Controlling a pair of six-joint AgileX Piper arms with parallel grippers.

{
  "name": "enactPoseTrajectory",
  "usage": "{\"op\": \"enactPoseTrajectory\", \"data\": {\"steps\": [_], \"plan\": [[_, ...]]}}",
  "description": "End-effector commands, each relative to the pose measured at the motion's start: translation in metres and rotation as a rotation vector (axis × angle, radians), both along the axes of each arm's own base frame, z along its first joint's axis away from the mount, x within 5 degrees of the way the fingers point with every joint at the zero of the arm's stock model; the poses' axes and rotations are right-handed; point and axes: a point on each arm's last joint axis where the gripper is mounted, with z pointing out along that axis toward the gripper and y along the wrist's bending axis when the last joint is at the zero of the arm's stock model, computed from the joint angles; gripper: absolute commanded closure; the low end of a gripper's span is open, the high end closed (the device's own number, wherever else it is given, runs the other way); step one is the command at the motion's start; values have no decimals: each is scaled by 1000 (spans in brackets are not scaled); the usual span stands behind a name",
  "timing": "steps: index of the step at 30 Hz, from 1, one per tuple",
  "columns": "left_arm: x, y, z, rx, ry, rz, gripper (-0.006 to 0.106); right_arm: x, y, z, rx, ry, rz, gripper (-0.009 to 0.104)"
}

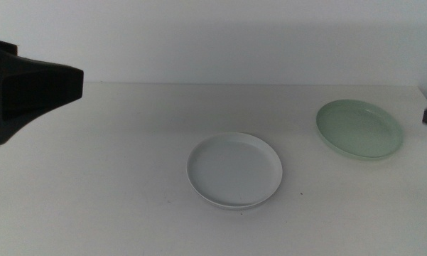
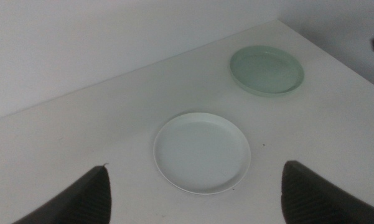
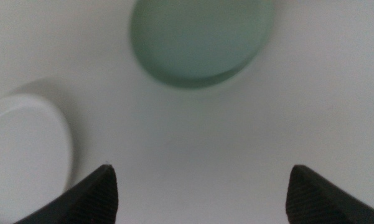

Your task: Stack the three bowls on top of each other.

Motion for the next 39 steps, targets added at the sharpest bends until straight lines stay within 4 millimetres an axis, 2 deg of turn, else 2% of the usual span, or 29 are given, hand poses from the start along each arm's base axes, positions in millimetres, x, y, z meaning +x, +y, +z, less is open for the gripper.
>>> {"op": "enactPoseTrajectory", "data": {"steps": [1, 3, 7, 12, 18, 23, 27, 32, 34, 36, 37, 39], "plan": [[-1, 0, 1, -5, -12, 0, 7, 29, -14, -1, -25, 51, -8, 2], [-1, 0, 1, -5, -12, 0, 7, 56, -31, -4, -19, 76, -23, 2], [-1, 0, 1, -5, -12, 0, 7, 110, -59, -33, 10, 130, -73, 2], [-1, 0, 1, -5, -12, 0, 7, 169, -73, -75, -22, 203, -46, 2], [-1, 0, 1, -5, -12, 0, 7, 222, -85, -119, -26, 271, -34, 3], [-1, 0, 1, -3, -13, 1, 7, 241, -88, -149, -10, 329, -27, 9], [-1, 0, 1, -3, -13, 1, 7, 244, -88, -168, 5, 368, -26, 20], [-1, 0, 1, -3, -13, 1, 7, 246, -86, -181, 36, 388, -13, 34], [-1, 0, 1, -3, -13, 1, 7, 247, -86, -183, 34, 381, -15, 53], [-1, 0, 1, -3, -13, 1, 7, 248, -86, -183, 30, 374, -10, 87], [-1, 0, 1, -3, -13, 1, 7, 248, -86, -183, 24, 373, 3, 98], [-1, 0, 1, -3, -13, 1, 7, 247, -87, -182, 16, 379, 15, 96]]}}
